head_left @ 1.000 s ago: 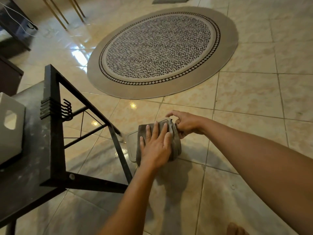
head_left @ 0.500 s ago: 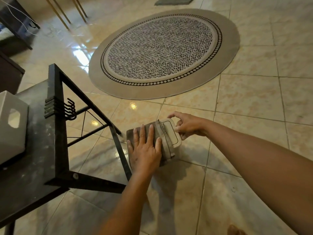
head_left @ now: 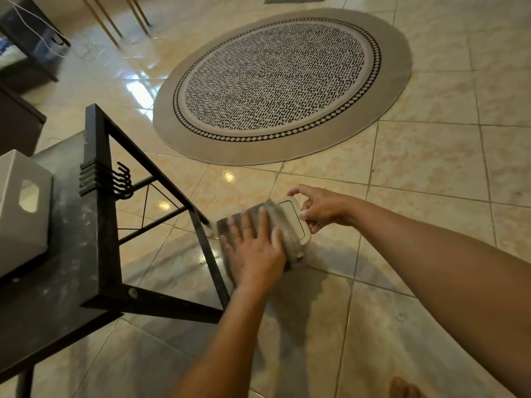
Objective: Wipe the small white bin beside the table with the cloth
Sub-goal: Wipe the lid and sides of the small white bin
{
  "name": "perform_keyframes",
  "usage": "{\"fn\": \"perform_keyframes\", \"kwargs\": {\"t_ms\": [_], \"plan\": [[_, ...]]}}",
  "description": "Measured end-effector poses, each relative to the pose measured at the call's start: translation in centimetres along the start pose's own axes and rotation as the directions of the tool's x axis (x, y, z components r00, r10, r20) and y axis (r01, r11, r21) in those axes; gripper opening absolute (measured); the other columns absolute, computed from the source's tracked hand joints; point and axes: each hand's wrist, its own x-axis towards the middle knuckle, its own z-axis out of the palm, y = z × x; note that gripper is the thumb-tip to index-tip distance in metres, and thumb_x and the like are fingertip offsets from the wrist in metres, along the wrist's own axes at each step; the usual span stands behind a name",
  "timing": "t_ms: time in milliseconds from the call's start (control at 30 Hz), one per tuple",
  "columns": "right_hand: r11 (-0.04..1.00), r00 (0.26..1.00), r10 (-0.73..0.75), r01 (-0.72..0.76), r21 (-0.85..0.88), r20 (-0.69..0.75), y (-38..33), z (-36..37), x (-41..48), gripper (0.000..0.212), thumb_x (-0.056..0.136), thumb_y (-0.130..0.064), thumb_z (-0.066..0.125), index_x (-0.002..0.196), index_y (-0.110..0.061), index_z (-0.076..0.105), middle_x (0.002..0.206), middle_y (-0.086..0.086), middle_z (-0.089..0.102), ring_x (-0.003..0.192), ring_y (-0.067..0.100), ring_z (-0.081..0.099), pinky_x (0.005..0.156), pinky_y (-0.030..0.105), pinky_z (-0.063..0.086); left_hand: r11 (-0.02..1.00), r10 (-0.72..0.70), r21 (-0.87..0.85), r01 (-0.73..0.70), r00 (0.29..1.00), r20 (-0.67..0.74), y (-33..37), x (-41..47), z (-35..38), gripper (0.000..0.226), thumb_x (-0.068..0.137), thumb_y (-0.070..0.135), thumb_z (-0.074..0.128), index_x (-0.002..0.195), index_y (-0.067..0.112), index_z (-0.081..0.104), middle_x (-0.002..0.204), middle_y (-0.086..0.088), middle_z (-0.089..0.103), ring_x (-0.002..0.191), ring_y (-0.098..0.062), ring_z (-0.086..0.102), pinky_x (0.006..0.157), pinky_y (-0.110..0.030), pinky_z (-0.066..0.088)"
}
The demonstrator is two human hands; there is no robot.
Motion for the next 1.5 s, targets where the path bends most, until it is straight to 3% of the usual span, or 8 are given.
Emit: {"fn": "perform_keyframes", "kwargs": {"t_ms": [133, 400, 533, 700, 833, 1133, 1333, 1500], "plan": [[1.0, 1.0, -0.017, 0.018, -0.011, 0.016, 0.0, 0.2, -0.2, 0.057, 0.09, 0.009, 0.057, 0.134, -0.025, 0.043, 0.087, 0.013, 0.058, 0.078, 0.028, 0.062, 0.076, 0.049, 0.061, 0.987, 0.158, 0.029, -0.157, 0.987, -0.02, 3.0, -0.7, 0.9, 0.067, 0.096, 0.067, 0.006, 0.153, 0.041, -0.019, 0.159, 0.0, -0.033, 0.144, -0.025, -0.036, 0.117, -0.05, -0.021], [1.0, 1.0, -0.005, 0.005, -0.012, 0.007, 0.1, 0.0, 0.1, 0.055, 0.095, 0.009, 0.05, 0.139, -0.023, 0.041, 0.08, 0.011, 0.053, 0.066, 0.02, 0.057, 0.064, 0.036, 0.058, 0.998, 0.061, 0.005, -0.061, 0.998, 0.02, 0.6, -0.5, 0.0, 0.068, 0.097, 0.069, 0.012, 0.151, 0.045, -0.021, 0.159, 0.003, -0.034, 0.143, -0.025, -0.037, 0.116, -0.053, -0.02], [1.0, 0.999, 0.0, -0.001, 0.022, 0.036, 0.0, 0.2, 0.0, 0.062, 0.09, 0.012, 0.054, 0.138, -0.025, 0.041, 0.107, 0.02, 0.061, 0.088, 0.031, 0.066, 0.074, 0.047, 0.061, 0.996, 0.088, 0.005, -0.088, 0.996, 0.008, 3.5, 0.2, 0.5, 0.067, 0.096, 0.069, 0.011, 0.152, 0.047, -0.018, 0.161, 0.002, -0.031, 0.143, -0.026, -0.037, 0.116, -0.053, -0.021], [1.0, 0.999, 0.005, -0.005, 0.0, 0.035, 0.0, 0.1, 0.3, 0.062, 0.09, 0.012, 0.053, 0.139, -0.026, 0.043, 0.093, 0.014, 0.059, 0.078, 0.025, 0.064, 0.061, 0.038, 0.06, 1.0, -0.012, -0.011, 0.013, 0.999, 0.05, 4.4, 0.5, 0.4, 0.069, 0.096, 0.068, 0.011, 0.152, 0.043, -0.021, 0.16, 0.001, -0.032, 0.143, -0.026, -0.037, 0.116, -0.054, -0.021], [1.0, 1.0, -0.005, 0.006, -0.028, 0.024, 0.0, 0.0, 0.1, 0.06, 0.092, 0.013, 0.048, 0.139, -0.023, 0.042, 0.084, 0.011, 0.055, 0.07, 0.021, 0.059, 0.064, 0.037, 0.058, 0.997, 0.082, -0.001, -0.082, 0.995, 0.051, 2.7, -1.0, 0.6, 0.068, 0.097, 0.068, 0.013, 0.151, 0.044, -0.022, 0.157, 0.003, -0.037, 0.141, -0.024, -0.04, 0.115, -0.052, -0.022], [0.999, 0.999, -0.007, 0.009, -0.034, 0.047, 0.4, 0.0, -0.4, 0.075, 0.089, 0.011, 0.059, 0.149, -0.028, 0.035, 0.083, 0.009, 0.055, 0.074, 0.019, 0.063, 0.077, 0.039, 0.061, 0.995, -0.083, -0.052, 0.083, 0.996, -0.01, -1.3, 0.6, -0.4, 0.06, 0.101, 0.058, 0.015, 0.152, 0.048, -0.016, 0.163, 0.002, -0.025, 0.147, -0.024, -0.029, 0.117, -0.054, -0.018], [1.0, 0.997, 0.002, -0.001, -0.012, 0.08, 0.2, -0.3, -0.5, 0.08, 0.086, 0.019, 0.054, 0.148, -0.027, 0.033, 0.087, 0.011, 0.057, 0.068, 0.021, 0.064, 0.066, 0.035, 0.06, 0.92, 0.389, 0.055, -0.389, 0.921, 0.013, -0.2, 0.8, -0.4, 0.056, 0.102, 0.059, 0.014, 0.149, 0.055, -0.015, 0.161, 0.008, -0.027, 0.146, -0.02, -0.033, 0.118, -0.053, -0.017], [1.0, 0.997, 0.003, -0.002, -0.01, 0.074, 0.1, -0.1, -0.4, 0.077, 0.088, 0.018, 0.055, 0.145, -0.029, 0.033, 0.085, 0.014, 0.055, 0.065, 0.02, 0.06, 0.064, 0.035, 0.06, 0.945, 0.325, 0.038, -0.325, 0.946, -0.007, 0.3, 2.8, -0.6, 0.053, 0.101, 0.058, 0.012, 0.15, 0.056, -0.008, 0.165, 0.007, -0.017, 0.148, -0.02, -0.026, 0.119, -0.053, -0.014]]}}
